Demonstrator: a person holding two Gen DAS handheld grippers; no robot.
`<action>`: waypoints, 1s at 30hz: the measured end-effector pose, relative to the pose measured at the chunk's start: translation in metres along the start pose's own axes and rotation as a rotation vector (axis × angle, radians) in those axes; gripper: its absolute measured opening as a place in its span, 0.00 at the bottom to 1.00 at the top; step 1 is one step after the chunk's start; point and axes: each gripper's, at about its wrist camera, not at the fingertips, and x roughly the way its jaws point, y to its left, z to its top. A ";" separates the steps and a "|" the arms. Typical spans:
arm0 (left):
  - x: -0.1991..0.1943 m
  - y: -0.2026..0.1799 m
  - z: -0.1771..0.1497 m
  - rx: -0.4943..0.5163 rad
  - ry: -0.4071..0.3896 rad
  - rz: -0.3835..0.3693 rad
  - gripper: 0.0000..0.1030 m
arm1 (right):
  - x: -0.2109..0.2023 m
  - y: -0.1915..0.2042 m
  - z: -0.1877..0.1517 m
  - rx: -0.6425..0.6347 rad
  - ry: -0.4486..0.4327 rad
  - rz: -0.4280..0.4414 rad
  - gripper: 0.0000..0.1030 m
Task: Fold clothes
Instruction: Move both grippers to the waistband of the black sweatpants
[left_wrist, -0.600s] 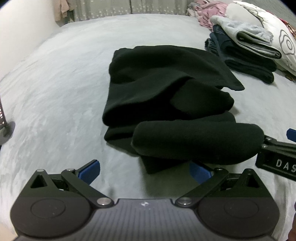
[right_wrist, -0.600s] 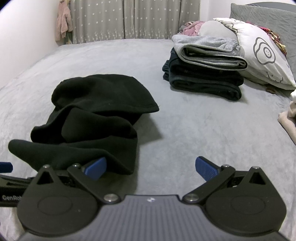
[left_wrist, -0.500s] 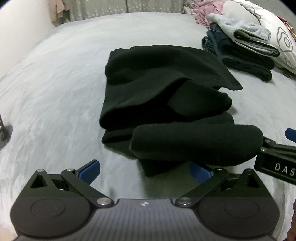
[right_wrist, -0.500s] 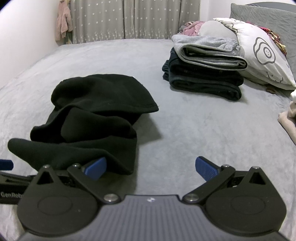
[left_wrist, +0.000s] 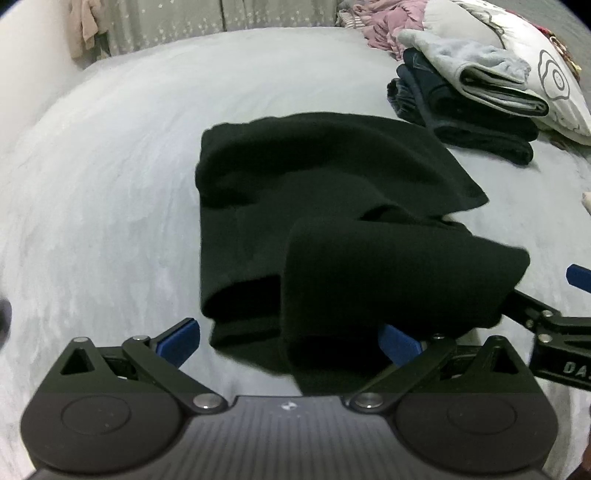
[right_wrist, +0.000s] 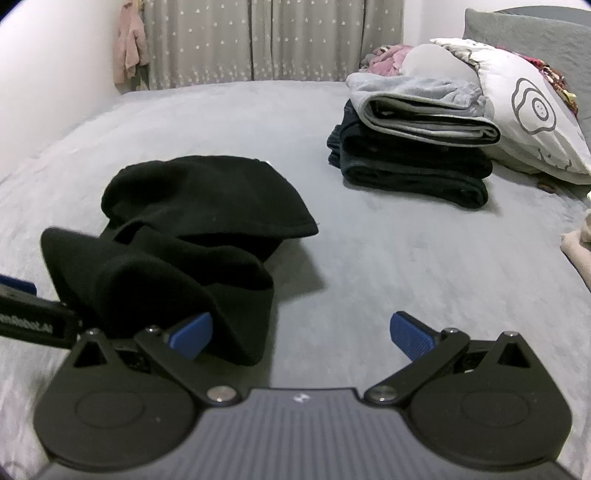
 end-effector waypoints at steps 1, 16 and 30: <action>0.002 0.001 0.001 0.008 -0.020 0.003 0.99 | 0.002 0.000 0.002 0.001 0.003 0.009 1.00; 0.011 0.052 0.030 -0.162 -0.033 -0.167 0.99 | 0.026 0.001 0.048 0.000 0.001 0.184 1.00; 0.016 0.084 0.051 -0.264 -0.100 -0.175 0.99 | 0.007 0.005 0.074 -0.011 -0.034 0.196 1.00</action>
